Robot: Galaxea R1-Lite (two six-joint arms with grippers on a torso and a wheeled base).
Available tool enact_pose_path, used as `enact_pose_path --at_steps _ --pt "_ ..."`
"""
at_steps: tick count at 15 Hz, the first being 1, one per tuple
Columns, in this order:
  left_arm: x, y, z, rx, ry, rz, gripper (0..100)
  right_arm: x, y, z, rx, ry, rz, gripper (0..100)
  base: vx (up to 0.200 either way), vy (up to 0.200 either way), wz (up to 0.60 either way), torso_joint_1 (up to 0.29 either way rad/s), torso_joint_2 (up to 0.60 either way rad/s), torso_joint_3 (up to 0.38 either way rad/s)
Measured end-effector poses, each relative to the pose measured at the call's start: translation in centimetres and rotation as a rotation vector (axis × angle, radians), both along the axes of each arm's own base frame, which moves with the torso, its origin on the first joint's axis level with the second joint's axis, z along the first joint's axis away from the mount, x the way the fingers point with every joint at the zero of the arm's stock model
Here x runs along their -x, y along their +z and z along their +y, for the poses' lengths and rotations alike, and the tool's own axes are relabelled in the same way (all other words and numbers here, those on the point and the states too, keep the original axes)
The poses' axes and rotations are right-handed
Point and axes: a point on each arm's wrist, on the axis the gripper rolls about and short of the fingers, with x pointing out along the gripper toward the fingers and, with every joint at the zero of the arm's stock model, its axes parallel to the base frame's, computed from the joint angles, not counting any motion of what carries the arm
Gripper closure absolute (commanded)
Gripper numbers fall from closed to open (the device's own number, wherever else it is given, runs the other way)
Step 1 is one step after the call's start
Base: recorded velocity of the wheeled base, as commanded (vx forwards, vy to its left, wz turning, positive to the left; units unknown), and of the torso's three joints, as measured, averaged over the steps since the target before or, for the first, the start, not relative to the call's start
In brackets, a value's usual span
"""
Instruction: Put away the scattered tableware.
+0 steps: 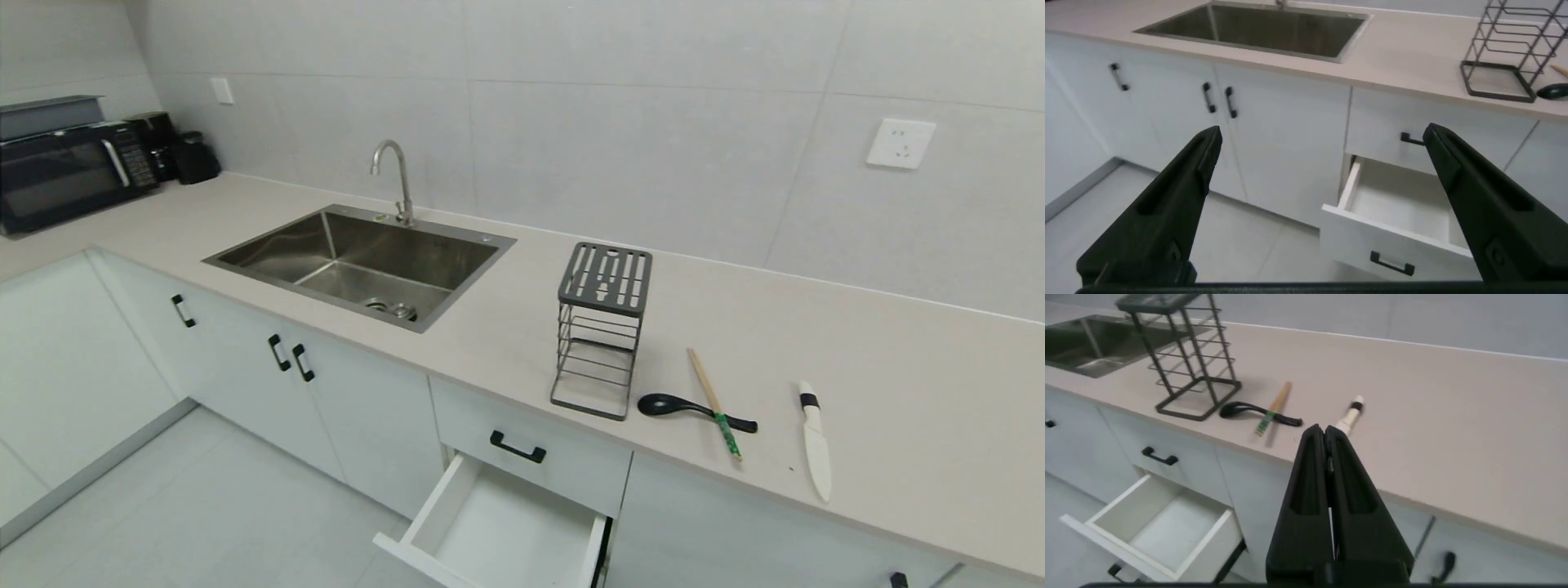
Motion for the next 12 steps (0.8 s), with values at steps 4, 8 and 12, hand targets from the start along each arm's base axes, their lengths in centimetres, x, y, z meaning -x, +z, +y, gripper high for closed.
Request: enact_pose_path --at_steps 4,8,12 --pt "0.0 0.0 0.02 0.012 0.009 0.001 0 0.0 0.0 0.0 0.001 0.0 0.0 100 0.05 0.0 0.0 -0.085 0.17 0.084" --pt "0.0 0.01 0.05 0.013 0.025 0.0 0 0.0 -0.02 0.0 0.001 0.002 0.002 100 0.1 0.0 0.0 -0.012 0.0 0.006" --pt "0.0 0.0 0.05 0.014 0.023 0.001 0 0.0 0.0 0.0 0.001 0.001 0.0 100 0.0 0.0 0.0 0.0 0.0 0.0"
